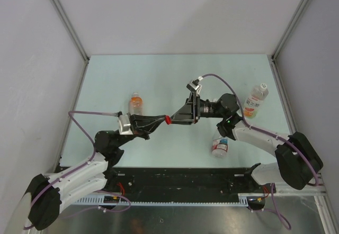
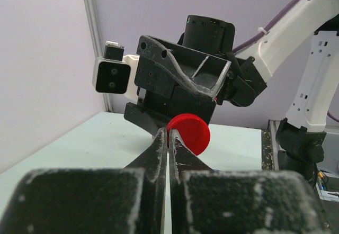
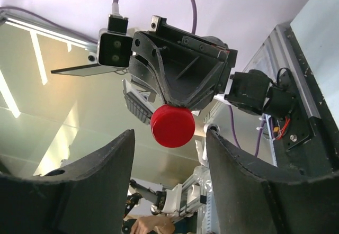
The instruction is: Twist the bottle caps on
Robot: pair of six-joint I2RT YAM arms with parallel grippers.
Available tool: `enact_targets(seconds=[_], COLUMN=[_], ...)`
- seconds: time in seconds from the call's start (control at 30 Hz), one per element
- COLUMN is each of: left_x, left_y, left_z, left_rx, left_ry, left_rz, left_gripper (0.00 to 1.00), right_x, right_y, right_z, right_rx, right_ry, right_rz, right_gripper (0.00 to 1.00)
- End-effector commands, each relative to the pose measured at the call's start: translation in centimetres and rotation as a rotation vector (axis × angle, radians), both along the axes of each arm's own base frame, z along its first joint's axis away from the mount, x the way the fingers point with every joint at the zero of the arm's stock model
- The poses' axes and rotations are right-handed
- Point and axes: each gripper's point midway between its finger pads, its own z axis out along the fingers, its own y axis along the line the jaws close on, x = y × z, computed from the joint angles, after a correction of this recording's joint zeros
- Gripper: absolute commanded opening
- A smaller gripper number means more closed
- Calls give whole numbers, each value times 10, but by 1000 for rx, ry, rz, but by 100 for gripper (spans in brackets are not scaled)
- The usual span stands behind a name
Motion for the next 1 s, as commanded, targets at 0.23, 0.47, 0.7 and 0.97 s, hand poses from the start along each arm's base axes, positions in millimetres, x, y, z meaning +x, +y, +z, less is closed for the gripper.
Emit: enact_targets(seconds=[0.23, 0.47, 0.7, 0.97], left_x=[-8, -7, -3, 18], left_y=[-4, -6, -3, 12], left_z=[8, 4, 2, -36], left_rx=[2, 10, 2, -7], left_ry=[-66, -53, -37, 123], left_rz=[-39, -45, -15, 116], left_gripper=[0, 0, 36, 85], right_x=[-14, -19, -13, 56], right_y=[5, 10, 9, -26], right_z=[20, 17, 14, -35], right_rx=[74, 58, 40, -235], right_ry=[-65, -69, -90, -136], right_rz=[57, 75, 56, -272], right_gripper=[50, 40, 27, 24])
